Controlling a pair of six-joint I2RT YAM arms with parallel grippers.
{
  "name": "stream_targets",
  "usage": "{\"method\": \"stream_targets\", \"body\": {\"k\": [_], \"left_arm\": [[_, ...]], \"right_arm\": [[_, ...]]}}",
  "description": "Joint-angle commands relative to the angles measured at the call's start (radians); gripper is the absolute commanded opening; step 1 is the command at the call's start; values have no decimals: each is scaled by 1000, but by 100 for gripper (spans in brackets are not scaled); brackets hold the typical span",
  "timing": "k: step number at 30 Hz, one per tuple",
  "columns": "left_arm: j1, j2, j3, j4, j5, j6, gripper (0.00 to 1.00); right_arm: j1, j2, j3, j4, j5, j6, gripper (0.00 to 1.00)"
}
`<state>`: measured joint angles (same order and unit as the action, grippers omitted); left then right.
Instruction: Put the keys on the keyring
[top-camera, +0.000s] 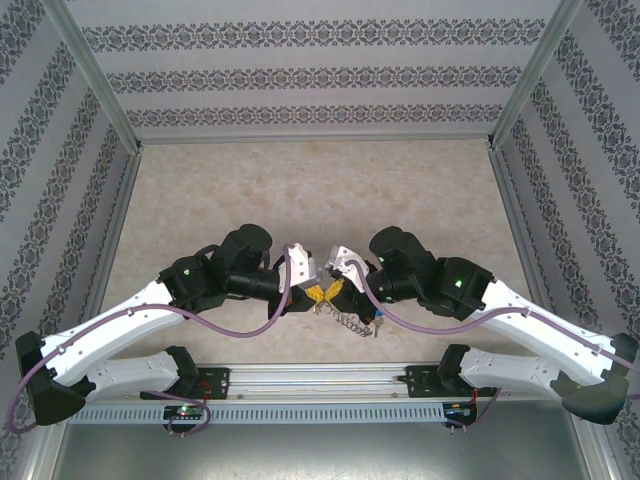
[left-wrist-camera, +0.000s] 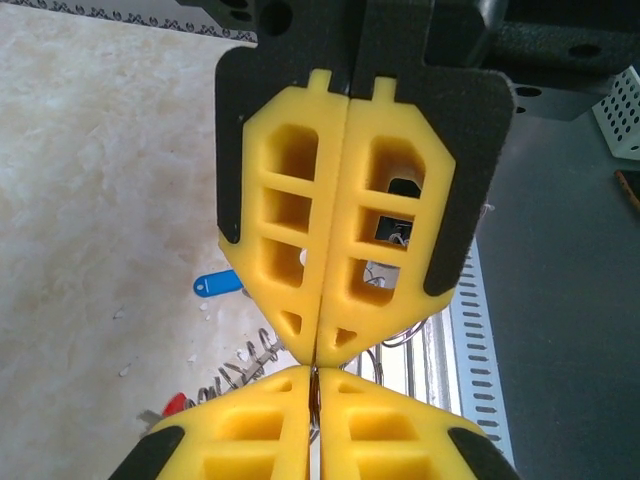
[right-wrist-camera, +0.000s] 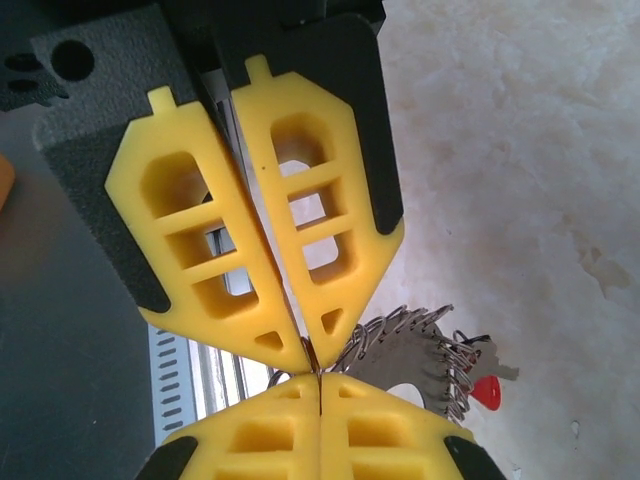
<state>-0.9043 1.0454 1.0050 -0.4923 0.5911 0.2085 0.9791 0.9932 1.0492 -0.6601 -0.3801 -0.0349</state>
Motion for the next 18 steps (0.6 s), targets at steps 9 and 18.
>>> {"method": "stream_targets", "body": {"k": [9,18], "left_arm": [[-33,-8,-9,-55,121,-36,11],[-33,6,-11,-80,164,-54,13]], "right_arm": [[-20,-36,-18,151,35,-13,0],[-22,-56,-41,178,16,-17,0]]}}
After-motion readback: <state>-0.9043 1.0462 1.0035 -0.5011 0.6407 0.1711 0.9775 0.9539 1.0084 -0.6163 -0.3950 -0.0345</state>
